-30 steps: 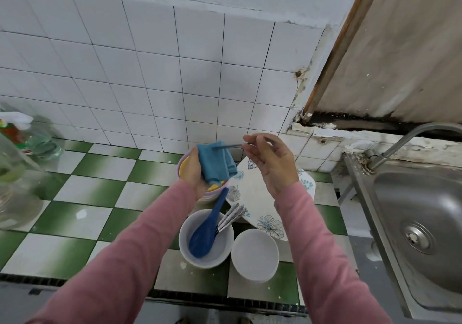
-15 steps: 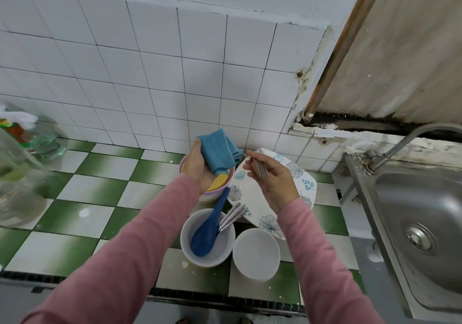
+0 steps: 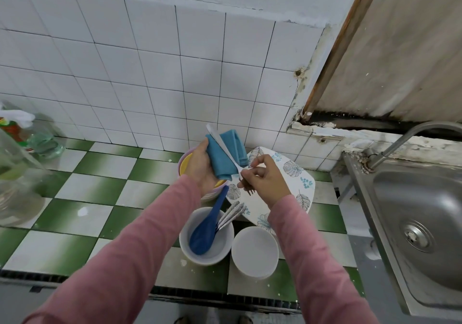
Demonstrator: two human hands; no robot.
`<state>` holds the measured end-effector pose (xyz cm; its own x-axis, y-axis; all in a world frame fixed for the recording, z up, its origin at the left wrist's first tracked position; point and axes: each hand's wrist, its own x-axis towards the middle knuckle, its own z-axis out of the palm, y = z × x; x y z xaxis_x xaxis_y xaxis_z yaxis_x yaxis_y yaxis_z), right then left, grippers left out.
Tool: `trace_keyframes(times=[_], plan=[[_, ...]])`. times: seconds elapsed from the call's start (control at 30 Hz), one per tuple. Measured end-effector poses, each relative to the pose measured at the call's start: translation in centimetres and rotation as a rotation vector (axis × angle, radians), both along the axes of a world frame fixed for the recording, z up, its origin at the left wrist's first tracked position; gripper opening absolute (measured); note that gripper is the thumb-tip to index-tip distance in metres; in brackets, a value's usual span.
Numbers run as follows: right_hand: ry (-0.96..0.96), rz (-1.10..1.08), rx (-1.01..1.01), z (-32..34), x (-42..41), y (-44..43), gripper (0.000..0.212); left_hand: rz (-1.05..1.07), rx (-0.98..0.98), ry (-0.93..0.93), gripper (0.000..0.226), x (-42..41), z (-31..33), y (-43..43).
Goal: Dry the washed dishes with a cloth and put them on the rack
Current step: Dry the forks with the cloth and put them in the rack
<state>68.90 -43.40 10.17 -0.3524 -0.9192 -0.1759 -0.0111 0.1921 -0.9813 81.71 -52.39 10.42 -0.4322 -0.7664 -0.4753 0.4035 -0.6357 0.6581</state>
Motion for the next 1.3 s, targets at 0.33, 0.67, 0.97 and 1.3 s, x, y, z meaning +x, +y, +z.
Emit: trace_keyframes(times=[0.33,0.67,0.97,1.3], plan=[[-0.072,-0.062,-0.029,-0.2,0.8,-1.0,0.029,-0.044,-0.015,-0.018,0.051,-0.5,0.4,0.9],[-0.056,-0.075,-0.051,-0.8,1.2,-0.8,0.026,-0.090,-0.380,-0.329,0.034,-0.7,-0.4,1.4],[-0.030,-0.124,-0.043,-0.3,0.9,-0.1,0.014,0.223,-0.581,-0.592,0.036,-1.2,-1.1,1.2],[-0.125,-0.155,0.042,3.1,-0.4,-0.9,0.008,0.141,-1.093,-0.763,0.053,-0.2,-3.1,1.5]])
